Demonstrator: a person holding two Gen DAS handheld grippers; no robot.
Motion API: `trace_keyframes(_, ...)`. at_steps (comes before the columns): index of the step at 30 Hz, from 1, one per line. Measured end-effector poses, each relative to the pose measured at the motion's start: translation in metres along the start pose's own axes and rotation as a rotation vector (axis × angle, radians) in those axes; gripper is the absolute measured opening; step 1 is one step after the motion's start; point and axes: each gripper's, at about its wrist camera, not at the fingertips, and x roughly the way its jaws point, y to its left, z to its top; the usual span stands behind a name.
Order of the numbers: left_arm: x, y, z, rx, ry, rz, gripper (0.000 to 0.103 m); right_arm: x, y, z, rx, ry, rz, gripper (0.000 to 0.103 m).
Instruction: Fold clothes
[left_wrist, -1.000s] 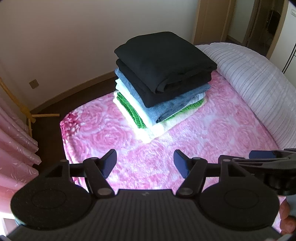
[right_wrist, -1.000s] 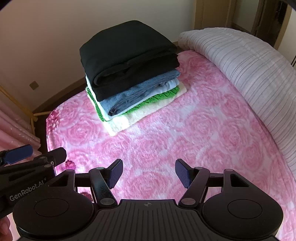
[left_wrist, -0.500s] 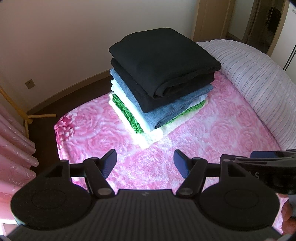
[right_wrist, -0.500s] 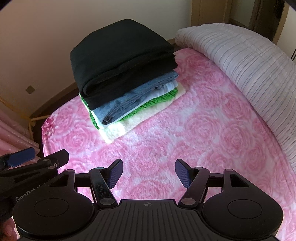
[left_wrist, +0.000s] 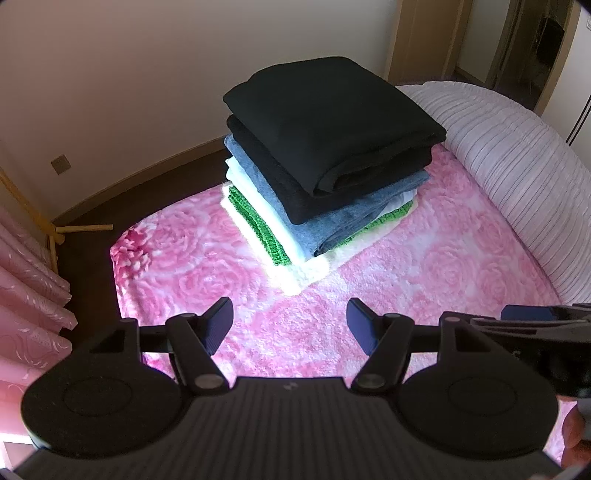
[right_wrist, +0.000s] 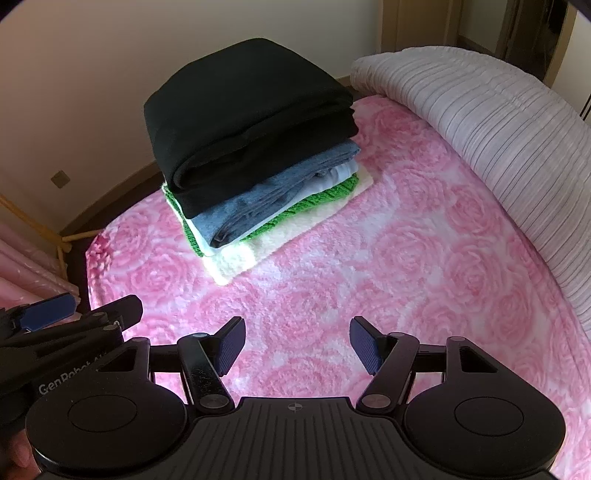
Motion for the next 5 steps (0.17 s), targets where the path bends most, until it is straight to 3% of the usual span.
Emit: trace_keyframes(5,-0.013,0.004,-0.003,0.012,-0.035,0.003,0.065,-0.01,0.007,-0.004,-0.004,-0.014,-0.004,0.066)
